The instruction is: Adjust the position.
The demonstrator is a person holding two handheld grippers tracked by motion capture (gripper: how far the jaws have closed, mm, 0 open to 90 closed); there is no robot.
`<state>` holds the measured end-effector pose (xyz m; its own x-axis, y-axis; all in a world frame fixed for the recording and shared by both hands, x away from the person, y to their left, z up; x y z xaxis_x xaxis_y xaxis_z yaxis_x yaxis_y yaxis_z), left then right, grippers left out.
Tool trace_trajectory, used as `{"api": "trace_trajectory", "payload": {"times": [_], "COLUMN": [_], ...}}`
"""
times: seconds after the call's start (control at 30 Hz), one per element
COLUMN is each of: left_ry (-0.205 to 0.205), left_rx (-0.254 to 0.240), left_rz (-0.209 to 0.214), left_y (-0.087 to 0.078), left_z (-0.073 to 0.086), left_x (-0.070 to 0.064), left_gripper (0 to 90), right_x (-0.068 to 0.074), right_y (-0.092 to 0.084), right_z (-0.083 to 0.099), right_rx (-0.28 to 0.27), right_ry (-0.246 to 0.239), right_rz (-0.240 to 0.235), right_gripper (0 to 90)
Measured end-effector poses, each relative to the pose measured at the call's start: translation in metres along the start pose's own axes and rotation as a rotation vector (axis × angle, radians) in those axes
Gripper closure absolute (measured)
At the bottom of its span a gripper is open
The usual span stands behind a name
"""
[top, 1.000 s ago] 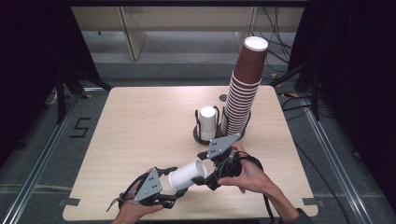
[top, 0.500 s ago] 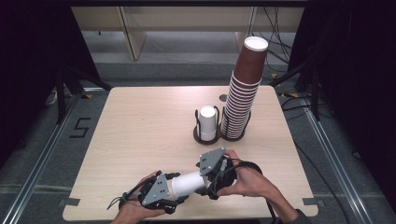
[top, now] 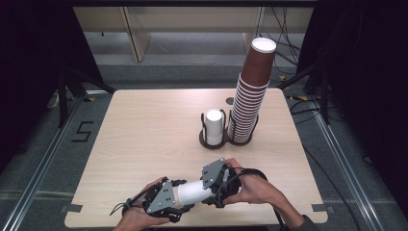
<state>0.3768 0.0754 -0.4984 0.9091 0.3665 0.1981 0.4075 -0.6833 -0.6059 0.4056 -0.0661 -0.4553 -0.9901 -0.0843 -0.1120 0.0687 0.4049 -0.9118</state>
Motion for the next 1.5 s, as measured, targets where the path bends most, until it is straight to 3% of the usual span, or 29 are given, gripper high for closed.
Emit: {"api": "trace_trajectory", "payload": {"times": [0.1, 0.13, 0.17, 0.23, 0.27, 0.37, 0.4, 0.5, 0.57, 0.67, 0.73, 0.87, 0.97, 1.13, 1.2, 1.23, 1.27, 1.3, 1.4, 1.5], "left_ry": [-0.013, -0.019, -0.033, -0.059, -0.091, -0.092, -0.102, -0.133, -0.151, -0.164, -0.165, -0.149, -0.138, -0.113, -0.109, -0.108, -0.100, -0.100, -0.094, -0.089], "left_rx": [-0.010, -0.024, -0.045, -0.075, -0.147, -0.173, -0.193, -0.239, -0.261, -0.301, -0.309, -0.312, -0.318, -0.286, -0.267, -0.260, -0.221, -0.221, -0.154, -0.124], "left_rz": [0.013, 0.016, 0.020, 0.025, 0.037, 0.043, 0.042, 0.046, 0.053, 0.059, 0.062, 0.056, 0.060, 0.063, 0.057, 0.055, 0.040, 0.040, 0.021, 0.016], "left_y": [0.001, 0.001, 0.001, 0.000, -0.001, -0.003, -0.003, -0.005, -0.007, -0.009, -0.009, -0.010, -0.011, -0.012, -0.010, -0.010, -0.010, -0.010, -0.008, -0.008], "left_z": [0.000, 0.000, 0.001, 0.001, -0.001, -0.001, -0.002, -0.003, -0.004, -0.007, -0.009, -0.010, -0.011, -0.011, -0.011, -0.011, -0.009, -0.009, -0.007, -0.007], "left_x": [-0.001, 0.000, 0.000, 0.002, 0.003, 0.003, 0.004, 0.005, 0.006, 0.006, 0.006, 0.004, 0.004, 0.003, 0.003, 0.004, 0.004, 0.004, 0.005, 0.004], "left_gripper": [22.6, 22.6, 21.1, 14.2, 14.6, 14.5, 14.6, 14.6, 14.6, 14.6, 14.6, 14.7, 20.1, 24.3, 26.2, 26.2, 26.9, 27.1, 27.3, 27.2], "right_x": [0.001, 0.003, 0.001, -0.001, -0.001, -0.007, -0.005, -0.008, -0.011, -0.008, -0.009, -0.007, -0.007, -0.007, -0.011, -0.011, -0.010, -0.011, -0.007, -0.005], "right_y": [0.000, 0.000, 0.000, -0.003, -0.004, -0.005, -0.008, -0.010, -0.013, -0.015, -0.015, -0.012, -0.011, -0.010, -0.008, -0.008, -0.010, -0.010, -0.013, -0.013], "right_z": [0.000, 0.001, 0.001, 0.004, 0.005, 0.007, 0.009, 0.010, 0.012, 0.011, 0.011, 0.010, 0.010, 0.012, 0.014, 0.014, 0.014, 0.013, 0.009, 0.006], "right_rx": [-0.001, 0.001, -0.001, -0.018, -0.029, -0.055, -0.091, -0.127, -0.150, -0.194, -0.201, -0.210, -0.210, -0.189, -0.156, -0.156, -0.123, -0.111, -0.083, -0.055], "right_ry": [-0.004, 0.022, -0.020, -0.027, -0.024, -0.044, 0.019, -0.002, 0.011, 0.049, 0.047, 0.044, 0.044, 0.051, 0.047, 0.047, 0.032, 0.019, 0.011, -0.001], "right_rz": [-0.012, -0.021, -0.015, -0.024, -0.027, -0.028, -0.070, -0.081, -0.069, -0.110, -0.113, -0.132, -0.135, -0.131, -0.080, -0.080, -0.044, -0.022, 0.013, 0.037], "right_gripper": [34.1, 34.0, 33.9, 33.9, 33.9, 33.9, 33.9, 34.0, 34.0, 33.9, 33.9, 33.9, 33.9, 33.0, 26.7, 26.7, 23.9, 22.8, 21.4, 20.7]}}
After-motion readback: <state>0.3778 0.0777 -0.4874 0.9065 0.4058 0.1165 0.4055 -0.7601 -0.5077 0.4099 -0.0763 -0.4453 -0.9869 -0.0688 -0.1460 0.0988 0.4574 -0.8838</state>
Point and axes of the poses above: each handheld gripper's, and its own axes: y roughly forward along the jaws, z roughly out of its underside, x roughly to its left, the point moved 6 cm from there along y, roughly forward along the jaws, and after that the axes turned 9 degrees about x, right-handed, at the moved point
